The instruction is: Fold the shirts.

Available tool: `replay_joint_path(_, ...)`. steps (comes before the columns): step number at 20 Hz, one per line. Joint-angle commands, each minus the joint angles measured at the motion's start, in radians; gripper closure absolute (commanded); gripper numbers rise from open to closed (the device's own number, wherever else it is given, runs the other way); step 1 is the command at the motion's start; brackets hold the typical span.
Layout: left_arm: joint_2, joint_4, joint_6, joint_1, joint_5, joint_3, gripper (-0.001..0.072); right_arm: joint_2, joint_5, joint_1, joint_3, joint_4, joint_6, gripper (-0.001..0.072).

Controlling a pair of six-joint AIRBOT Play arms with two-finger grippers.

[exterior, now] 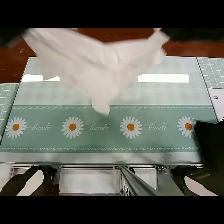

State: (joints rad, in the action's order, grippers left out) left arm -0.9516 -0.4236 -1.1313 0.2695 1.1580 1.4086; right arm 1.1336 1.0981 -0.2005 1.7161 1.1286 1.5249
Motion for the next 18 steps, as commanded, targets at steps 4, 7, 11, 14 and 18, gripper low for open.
replay_joint_path(4, 0.208, -0.372, -0.149, 0.072, 0.082, 0.404, 0.0692, -0.288, 0.254, -0.04, 0.25, 0.143, -0.001, 0.0692)
replay_joint_path(7, 0.314, -0.659, -0.209, -0.069, 0.082, 0.427, 0.0691, -0.376, 0.341, -0.038, 0.25, 0.142, 0.015, 0.0692)
replay_joint_path(11, 0.378, -0.894, -0.271, -0.269, 0.1, 0.426, 0.0692, -0.403, 0.467, -0.038, 0.228, 0.138, 0.048, 0.0692)
replay_joint_path(14, 0.36, -0.969, -0.292, -0.302, 0.153, 0.337, 0.0692, -0.403, 0.472, -0.039, 0.066, 0.102, 0.065, 0.0692)
replay_joint_path(18, 0.294, -0.903, -0.314, -0.302, 0.128, -0.01, 0.0691, -0.399, 0.265, -0.039, -0.39, 0.081, 0.069, 0.0692)
